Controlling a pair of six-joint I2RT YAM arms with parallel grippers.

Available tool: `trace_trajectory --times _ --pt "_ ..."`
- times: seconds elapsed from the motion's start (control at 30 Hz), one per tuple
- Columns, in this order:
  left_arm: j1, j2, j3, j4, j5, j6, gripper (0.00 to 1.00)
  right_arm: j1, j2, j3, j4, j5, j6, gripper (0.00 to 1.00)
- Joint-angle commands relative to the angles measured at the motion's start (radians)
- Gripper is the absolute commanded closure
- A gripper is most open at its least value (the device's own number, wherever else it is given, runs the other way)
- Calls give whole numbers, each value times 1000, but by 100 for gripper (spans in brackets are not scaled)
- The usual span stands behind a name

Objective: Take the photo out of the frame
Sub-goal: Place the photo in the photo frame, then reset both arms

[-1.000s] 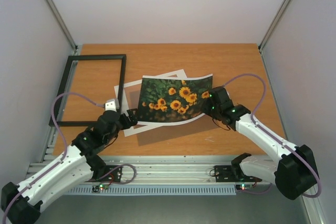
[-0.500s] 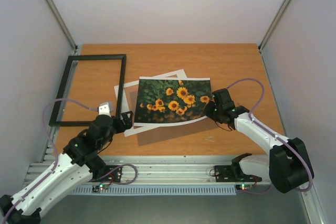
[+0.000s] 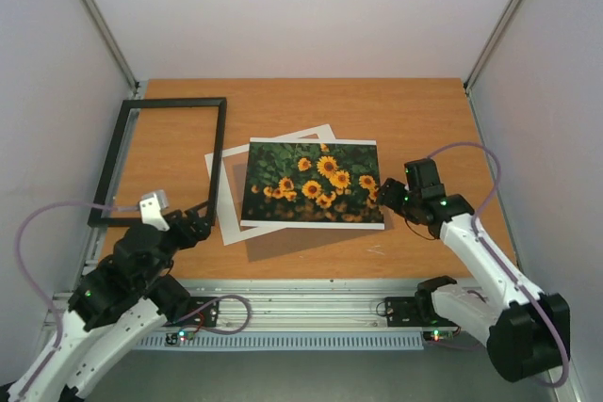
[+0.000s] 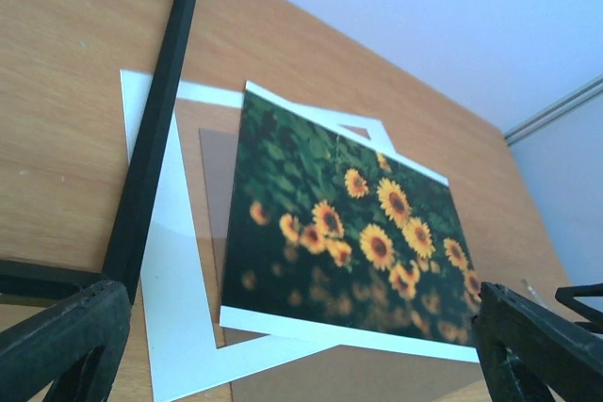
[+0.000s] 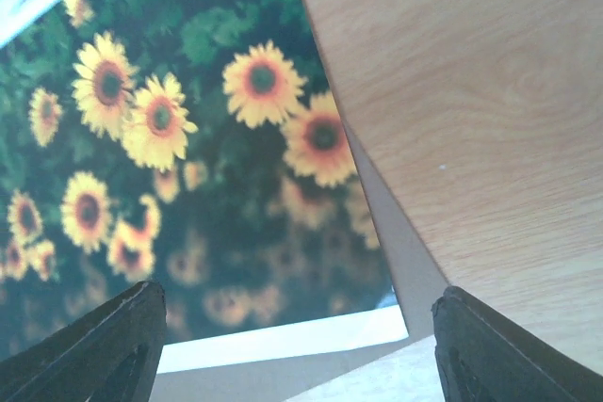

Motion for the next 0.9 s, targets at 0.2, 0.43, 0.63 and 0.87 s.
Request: trace_trajectory --times 0.2,0.43,0.63,0.87 --pt "3 -76 271 -225 25 142 1 -22 -375 207 -366 90 -226 4" --pt "3 -143 294 -202 60 262 1 -22 -649 272 -465 154 -305 2" --pt "4 -199 244 -221 -12 248 1 -22 -837 263 -435 134 -360 2" --pt "5 -200 236 -222 -31 242 1 -22 -900 229 -411 151 -377 1"
